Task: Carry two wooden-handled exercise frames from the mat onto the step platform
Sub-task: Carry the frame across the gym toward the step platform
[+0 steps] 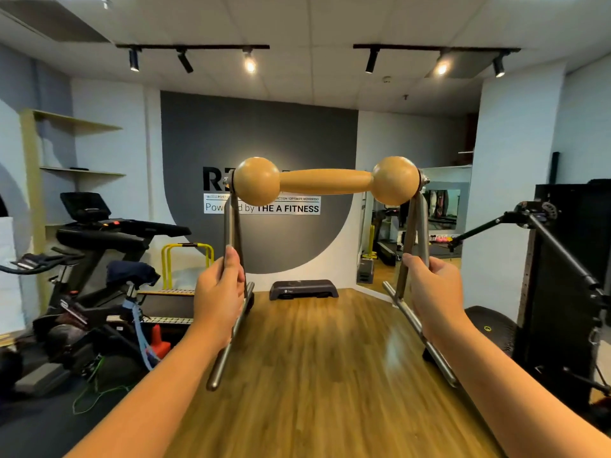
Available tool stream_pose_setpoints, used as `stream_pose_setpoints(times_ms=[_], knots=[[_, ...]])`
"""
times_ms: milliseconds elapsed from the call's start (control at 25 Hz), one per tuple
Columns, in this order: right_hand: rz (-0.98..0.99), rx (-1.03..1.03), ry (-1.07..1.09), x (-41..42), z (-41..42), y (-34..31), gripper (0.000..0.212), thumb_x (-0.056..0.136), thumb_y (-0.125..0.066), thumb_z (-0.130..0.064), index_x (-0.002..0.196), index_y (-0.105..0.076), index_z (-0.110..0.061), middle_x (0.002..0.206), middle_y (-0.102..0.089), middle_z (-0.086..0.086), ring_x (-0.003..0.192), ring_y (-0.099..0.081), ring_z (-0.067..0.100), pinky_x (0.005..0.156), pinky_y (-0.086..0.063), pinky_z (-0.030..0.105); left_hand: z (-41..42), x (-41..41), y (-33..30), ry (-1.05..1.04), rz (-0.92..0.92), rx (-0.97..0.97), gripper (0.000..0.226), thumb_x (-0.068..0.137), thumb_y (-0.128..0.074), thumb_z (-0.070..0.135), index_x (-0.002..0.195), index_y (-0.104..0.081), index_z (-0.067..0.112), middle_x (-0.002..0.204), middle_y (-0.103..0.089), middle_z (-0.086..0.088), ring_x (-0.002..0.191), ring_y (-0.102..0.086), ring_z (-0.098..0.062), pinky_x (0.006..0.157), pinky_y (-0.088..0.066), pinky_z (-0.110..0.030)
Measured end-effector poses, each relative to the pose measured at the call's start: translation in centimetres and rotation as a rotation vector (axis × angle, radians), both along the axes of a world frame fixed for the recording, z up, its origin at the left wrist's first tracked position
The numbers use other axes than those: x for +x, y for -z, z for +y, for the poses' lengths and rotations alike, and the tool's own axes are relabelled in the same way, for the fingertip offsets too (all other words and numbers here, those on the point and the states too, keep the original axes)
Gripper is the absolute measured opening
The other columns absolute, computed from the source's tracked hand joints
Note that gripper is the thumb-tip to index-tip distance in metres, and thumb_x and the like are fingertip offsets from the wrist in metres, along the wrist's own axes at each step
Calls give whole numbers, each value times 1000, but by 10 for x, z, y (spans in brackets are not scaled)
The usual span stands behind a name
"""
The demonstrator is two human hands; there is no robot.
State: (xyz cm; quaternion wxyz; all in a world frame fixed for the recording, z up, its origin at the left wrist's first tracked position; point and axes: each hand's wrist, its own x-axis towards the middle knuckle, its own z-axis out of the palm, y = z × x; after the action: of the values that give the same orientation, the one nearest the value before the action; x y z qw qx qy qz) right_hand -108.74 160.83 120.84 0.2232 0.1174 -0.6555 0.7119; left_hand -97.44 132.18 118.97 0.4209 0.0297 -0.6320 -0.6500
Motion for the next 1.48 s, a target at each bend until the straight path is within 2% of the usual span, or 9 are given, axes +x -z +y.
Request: stream_pose_setpoints(times_ms=[80, 240, 400, 520, 640, 880, 1080, 1200, 1480], knots=[[-2, -13, -8, -41, -23, -2, 27, 100, -64, -29, 77, -68, -15, 41, -51, -16, 37, -47, -2, 41, -39, 19, -25, -44, -1, 19, -2, -6, 53, 101, -45, 58, 78, -51, 11, 53, -38, 3, 41, -31, -8, 37, -27, -21], [-16, -24, 7, -130, -73, 2, 35, 99, -65, -31, 71, -62, -11, 42, -42, -12, 43, -40, 8, 47, -35, 32, -79, -139, -4, 64, -13, -12, 52, 100, -47, 58, 79, -52, 11, 54, -36, 2, 41, -30, -8, 36, -25, -22], [-9, -14, -27, -217, -113, 11, 35, 99, -65, -31, 77, -61, -4, 50, -42, -4, 46, -38, 12, 51, -34, 36, -121, -225, 6, 100, -17, 1, 55, 97, -49, 63, 77, -51, 11, 53, -35, 2, 38, -29, -9, 34, -25, -22], [5, -12, -79, -290, -141, 18, 37, 99, -64, -30, 82, -61, 3, 63, -42, 9, 53, -36, 22, 57, -33, 40, -151, -294, 12, 86, -9, -8, 57, 94, -50, 66, 77, -52, 11, 53, -36, 1, 38, -30, -10, 33, -25, -22], [16, -18, -96, -369, -162, 23, 44, 99, -64, -32, 83, -59, 9, 67, -43, 11, 59, -35, 26, 61, -35, 43, -171, -368, 13, 64, -2, -33, 57, 94, -49, 65, 77, -53, 11, 53, -36, 1, 38, -31, -10, 34, -27, -23], [10, -36, -133, -530, -197, 9, 42, 100, -64, -31, 86, -62, 8, 55, -38, 2, 49, -34, 17, 47, -32, 34, -201, -521, -1, -13, 1, -27, 57, 96, -49, 63, 78, -54, 9, 52, -38, 2, 39, -34, -8, 35, -29, -22], [38, 5, -133, -648, -230, -3, 38, 100, -64, -32, 74, -58, -4, 57, -40, 5, 49, -38, 17, 48, -35, 35, -232, -637, 0, -37, -13, 8, 56, 94, -51, 66, 80, -54, 11, 54, -40, 3, 40, -35, -9, 36, -29, -22], [33, -10, -150, -727, -256, 2, 40, 99, -66, -31, 66, -52, -10, 52, -39, 1, 47, -36, 17, 47, -30, 33, -261, -712, 2, -6, 2, 4, 55, 96, -51, 63, 79, -53, 11, 55, -39, 2, 41, -32, -10, 36, -27, -22], [5, -42, -138, -904, -348, -2, 38, 100, -64, -31, 69, -61, -10, 46, -46, -6, 40, -41, 10, 38, -34, 23, -360, -895, -13, 55, 69, -69, 55, 99, -48, 58, 75, -49, 9, 53, -37, 0, 39, -32, -11, 35, -27, -22]])
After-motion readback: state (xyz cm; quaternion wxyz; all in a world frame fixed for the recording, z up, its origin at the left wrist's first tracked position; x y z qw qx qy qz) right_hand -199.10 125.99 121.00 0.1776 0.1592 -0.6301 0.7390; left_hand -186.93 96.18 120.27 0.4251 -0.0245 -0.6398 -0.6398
